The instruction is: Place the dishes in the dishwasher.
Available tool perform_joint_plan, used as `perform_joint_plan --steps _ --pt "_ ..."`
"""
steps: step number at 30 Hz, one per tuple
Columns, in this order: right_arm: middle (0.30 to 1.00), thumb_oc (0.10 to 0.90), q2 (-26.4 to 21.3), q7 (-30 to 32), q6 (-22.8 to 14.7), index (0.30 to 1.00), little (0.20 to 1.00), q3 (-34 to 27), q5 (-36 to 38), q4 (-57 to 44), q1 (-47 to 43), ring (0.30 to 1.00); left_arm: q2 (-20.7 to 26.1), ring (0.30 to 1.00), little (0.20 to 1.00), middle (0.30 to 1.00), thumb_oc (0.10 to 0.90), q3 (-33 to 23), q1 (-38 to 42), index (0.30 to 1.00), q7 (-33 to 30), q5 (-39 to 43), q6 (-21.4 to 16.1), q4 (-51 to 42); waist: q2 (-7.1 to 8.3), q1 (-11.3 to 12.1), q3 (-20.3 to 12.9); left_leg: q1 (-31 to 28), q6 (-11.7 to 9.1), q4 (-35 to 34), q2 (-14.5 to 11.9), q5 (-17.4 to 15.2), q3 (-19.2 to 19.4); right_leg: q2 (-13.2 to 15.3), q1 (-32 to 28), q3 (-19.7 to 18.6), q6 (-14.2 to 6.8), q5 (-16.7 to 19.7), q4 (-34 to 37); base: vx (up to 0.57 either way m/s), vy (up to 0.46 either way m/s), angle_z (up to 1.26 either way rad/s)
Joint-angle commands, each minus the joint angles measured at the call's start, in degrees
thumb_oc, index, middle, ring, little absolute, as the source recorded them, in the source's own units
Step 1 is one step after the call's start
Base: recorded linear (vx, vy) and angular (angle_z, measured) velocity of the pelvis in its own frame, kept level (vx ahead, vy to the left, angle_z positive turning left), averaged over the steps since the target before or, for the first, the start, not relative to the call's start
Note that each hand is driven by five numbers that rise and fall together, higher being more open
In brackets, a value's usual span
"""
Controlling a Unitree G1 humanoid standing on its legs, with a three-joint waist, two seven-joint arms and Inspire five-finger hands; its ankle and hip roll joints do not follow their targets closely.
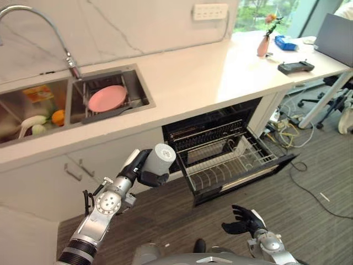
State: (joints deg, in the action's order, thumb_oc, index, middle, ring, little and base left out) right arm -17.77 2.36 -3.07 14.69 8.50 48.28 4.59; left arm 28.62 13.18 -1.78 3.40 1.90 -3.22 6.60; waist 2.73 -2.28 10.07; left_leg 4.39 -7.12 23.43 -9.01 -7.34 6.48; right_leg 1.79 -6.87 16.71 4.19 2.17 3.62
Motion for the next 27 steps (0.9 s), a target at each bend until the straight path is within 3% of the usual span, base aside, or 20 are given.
perform_joint_plan --steps 1,4,6,7,11,12,14,15,16,17,18,20,21,23,27 --pt "0.900 0.800 -2.0 0.9 -2.0 0.900 0.900 -0.5 -1.5 1.0 -2.7 0.900 1.1 0.300 0.300 0.300 0.400 -1.1 5.2 0.300 -3.4 2.7 -6.3 -4.6 -0.51 1.7 0.3 -0.2 1.2 -10.7 1.0 6.1 -4.7 4.0 0.8 -5.8 -8.2 -5.7 -4.3 0.14 0.171 -0.40" --pt "0.900 0.800 -2.4 1.1 -2.0 0.900 0.900 -1.2 -1.3 1.5 -3.2 0.900 1.1 0.300 0.300 0.300 0.400 -0.9 5.6 0.300 -4.0 3.0 -6.5 -4.1 -1.55 1.6 0.1 0.0 -0.2 -14.9 -0.7 9.4 -7.3 5.0 0.2 -7.1 -9.0 -6.1 -4.4 0.17 0.259 -0.65" --pt "0.900 0.800 -2.4 1.0 -2.0 0.900 0.900 -2.6 -1.5 1.8 -2.0 0.900 0.7 0.300 0.300 0.300 0.400 -0.3 6.2 0.300 -3.9 3.0 -6.5 -3.5 -3.09 0.5 -0.9 -2.0 -0.5 -18.6 -2.1 9.4 -5.0 6.3 -0.5 -7.6 -10.3 -6.7 -4.6 0.19 0.385 -0.47" --pt "0.900 0.800 -2.4 1.0 -2.0 0.900 0.900 -2.6 -1.5 1.8 -1.9 0.900 0.6 0.300 0.300 0.300 0.400 -0.2 6.2 0.300 -3.9 2.9 -6.5 -3.4 -3.11 0.6 -0.9 -2.2 -0.6 -18.9 -2.1 9.5 -4.9 6.3 -0.6 -7.7 -10.3 -6.7 -4.6 0.18 0.370 -0.38" --pt "0.900 0.800 -1.5 1.5 -1.8 0.900 0.900 -6.3 0.0 1.6 -0.3 0.900 0.7 0.300 0.300 0.300 0.400 0.9 7.8 0.300 -3.4 2.0 -6.5 -2.8 -3.36 -1.0 -2.4 -5.5 1.0 -21.8 2.0 7.6 -3.9 9.8 0.7 -10.0 -12.3 -5.1 -6.3 0.14 0.351 -0.23" --pt "0.900 0.800 -1.5 1.5 -1.8 0.900 0.900 -6.3 0.0 1.6 -0.3 0.900 0.8 0.300 0.300 0.300 0.400 1.0 7.8 0.300 -3.4 2.0 -6.5 -2.8 -3.34 -1.0 -2.4 -5.6 1.0 -21.9 2.1 7.6 -3.9 9.9 0.7 -10.1 -12.3 -5.1 -6.3 0.08 0.354 -0.18" --pt "0.900 0.800 -0.9 2.2 -1.9 0.900 0.900 -8.5 1.2 1.0 -0.6 0.900 1.5 0.300 0.300 0.300 0.400 0.7 8.5 0.300 -3.9 2.1 -6.7 -3.0 -3.02 -1.5 -2.5 -6.5 3.3 -22.6 4.5 5.9 -1.0 12.0 2.9 -12.6 -14.3 -2.8 -6.6 0.05 0.406 -0.42" --pt "0.900 0.800 -1.1 3.1 -2.3 0.900 0.900 -10.2 2.1 0.1 -1.8 0.900 1.8 0.300 0.300 0.300 0.400 0.1 8.7 0.300 -4.3 2.6 -6.8 -2.6 -2.90 -1.5 -2.2 -7.0 4.2 -23.2 5.3 5.6 1.4 13.0 5.2 -13.0 -15.2 -0.1 -7.8 -0.01 0.320 -0.98" --pt "0.900 0.800 -1.4 3.6 -2.4 0.900 0.900 -11.0 2.8 -0.8 -2.6 0.900 1.9 0.300 0.300 0.300 0.400 -0.2 9.0 0.300 -4.6 2.9 -6.7 -2.5 -3.09 -1.5 -1.8 -7.0 4.7 -23.7 5.3 5.8 2.9 13.0 7.0 -12.5 -15.2 1.1 -9.6 -0.05 0.317 -1.23" --pt "0.900 0.800 -1.8 4.0 -2.5 0.900 0.900 -11.7 3.1 -2.4 -2.9 0.900 2.0 0.300 0.300 0.300 0.400 -0.6 9.3 0.300 -4.7 3.2 -6.6 -2.5 -3.68 -1.0 -1.3 -7.4 5.0 -24.6 5.2 5.8 4.8 12.4 8.2 -10.3 -14.8 -0.3 -11.5 -0.06 0.166 -1.07" --pt "0.900 0.800 -1.9 4.0 -2.5 0.900 0.900 -11.8 3.1 -2.5 -3.0 0.900 2.0 0.300 0.300 0.300 0.400 -0.6 9.3 0.300 -4.7 3.2 -6.6 -2.5 -3.69 -0.9 -1.4 -7.3 5.0 -24.7 5.1 6.1 4.9 12.4 8.4 -10.4 -14.7 -0.1 -11.4 -0.06 0.164 -1.13" --pt "0.900 0.800 -2.7 4.6 -2.7 0.900 0.900 -13.3 2.7 -5.5 -2.0 0.900 2.3 0.300 0.300 0.300 0.400 -1.6 9.0 0.300 -4.4 3.0 -6.4 -2.8 -3.99 -0.4 -2.2 -8.4 5.1 -27.7 5.7 6.3 7.6 12.7 7.5 -3.5 -14.1 -2.3 -11.5 0.00 0.140 -0.88" --pt "0.900 0.800 -2.9 4.9 -2.9 0.900 0.900 -14.3 2.2 -7.7 -1.1 0.900 2.0 0.300 0.300 0.300 0.400 -1.4 9.3 0.300 -4.1 2.9 -6.5 -3.0 -3.65 -0.9 -2.6 -8.6 5.2 -28.1 6.0 6.2 7.9 12.9 7.4 -2.5 -14.4 -2.0 -11.3 0.08 0.085 -0.48" --pt "0.900 0.800 -3.7 5.1 -3.2 0.900 0.900 -16.7 2.7 -11.9 0.9 0.900 1.2 0.300 0.300 0.300 0.400 -1.3 10.4 0.300 -4.4 2.4 -6.3 -1.9 -3.16 -2.6 -2.5 -9.9 5.6 -27.8 6.3 5.7 8.2 11.8 8.1 -5.7 -14.7 -1.0 -11.4 0.09 -0.014 -0.24" --pt "0.900 0.800 -4.8 5.2 -4.7 0.900 0.900 -19.7 4.7 -20.7 1.6 0.900 -0.1 0.300 0.300 0.300 0.400 -1.6 12.6 0.300 -5.5 3.1 -6.6 -0.7 -2.97 -3.6 -3.0 -10.5 5.3 -27.9 5.2 5.4 10.6 11.2 8.2 -7.2 -15.2 0.9 -7.6 0.03 -0.063 -0.31"
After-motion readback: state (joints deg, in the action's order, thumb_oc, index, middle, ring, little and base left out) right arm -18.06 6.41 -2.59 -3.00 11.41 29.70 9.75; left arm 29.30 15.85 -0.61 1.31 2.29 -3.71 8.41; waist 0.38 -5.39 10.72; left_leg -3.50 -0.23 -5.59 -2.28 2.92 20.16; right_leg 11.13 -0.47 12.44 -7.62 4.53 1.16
